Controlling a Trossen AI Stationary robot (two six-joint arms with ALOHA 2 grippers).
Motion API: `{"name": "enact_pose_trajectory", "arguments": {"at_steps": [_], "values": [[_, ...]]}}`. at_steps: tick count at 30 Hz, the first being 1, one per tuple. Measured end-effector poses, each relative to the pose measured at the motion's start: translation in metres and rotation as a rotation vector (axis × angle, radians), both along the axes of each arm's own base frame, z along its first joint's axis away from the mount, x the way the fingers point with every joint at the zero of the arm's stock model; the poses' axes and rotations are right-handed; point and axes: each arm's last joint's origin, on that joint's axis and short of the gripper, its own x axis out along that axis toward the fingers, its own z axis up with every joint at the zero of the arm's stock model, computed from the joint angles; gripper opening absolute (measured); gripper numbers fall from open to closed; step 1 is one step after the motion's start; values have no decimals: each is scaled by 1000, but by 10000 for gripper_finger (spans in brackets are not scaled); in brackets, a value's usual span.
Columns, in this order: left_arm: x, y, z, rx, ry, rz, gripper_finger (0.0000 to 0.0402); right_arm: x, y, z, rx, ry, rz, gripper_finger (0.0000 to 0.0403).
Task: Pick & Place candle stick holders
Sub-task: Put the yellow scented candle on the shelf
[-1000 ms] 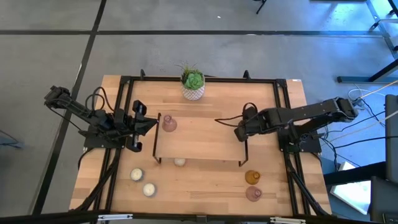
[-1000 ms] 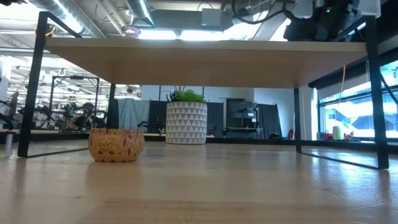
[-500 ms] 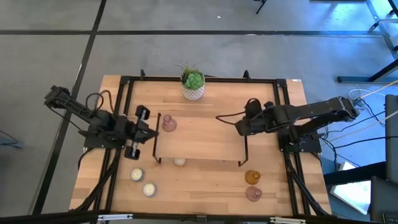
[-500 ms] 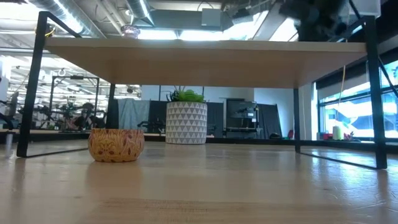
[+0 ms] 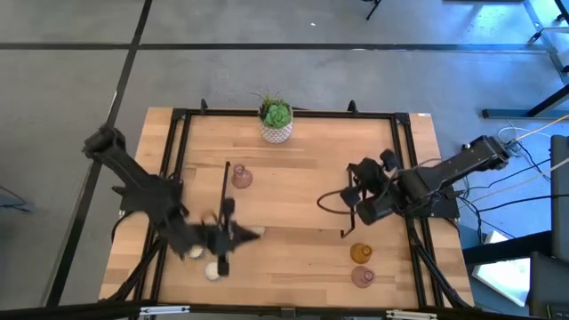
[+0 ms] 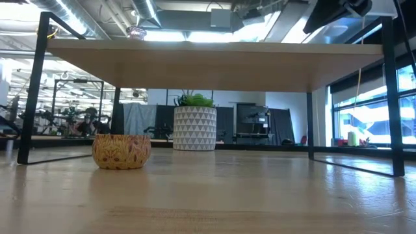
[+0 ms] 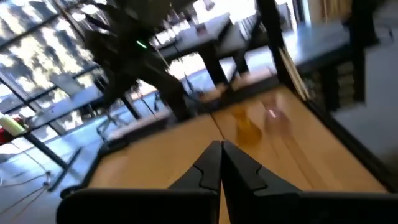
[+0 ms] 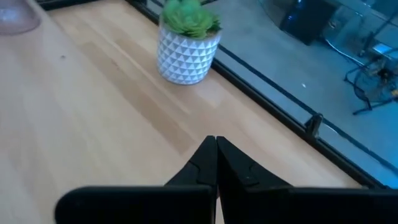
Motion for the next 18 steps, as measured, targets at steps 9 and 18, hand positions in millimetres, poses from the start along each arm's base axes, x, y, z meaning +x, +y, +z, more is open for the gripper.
{"name": "enact_pose_trajectory", "arguments": {"at_steps": [9, 18], "values": [[35, -70, -25, -55, 277, 132, 2, -5, 10, -10, -64, -23, 33, 0], [51, -83, -62, 37, 669, 367, 2, -3, 7, -10, -85, -14, 23, 0]]}}
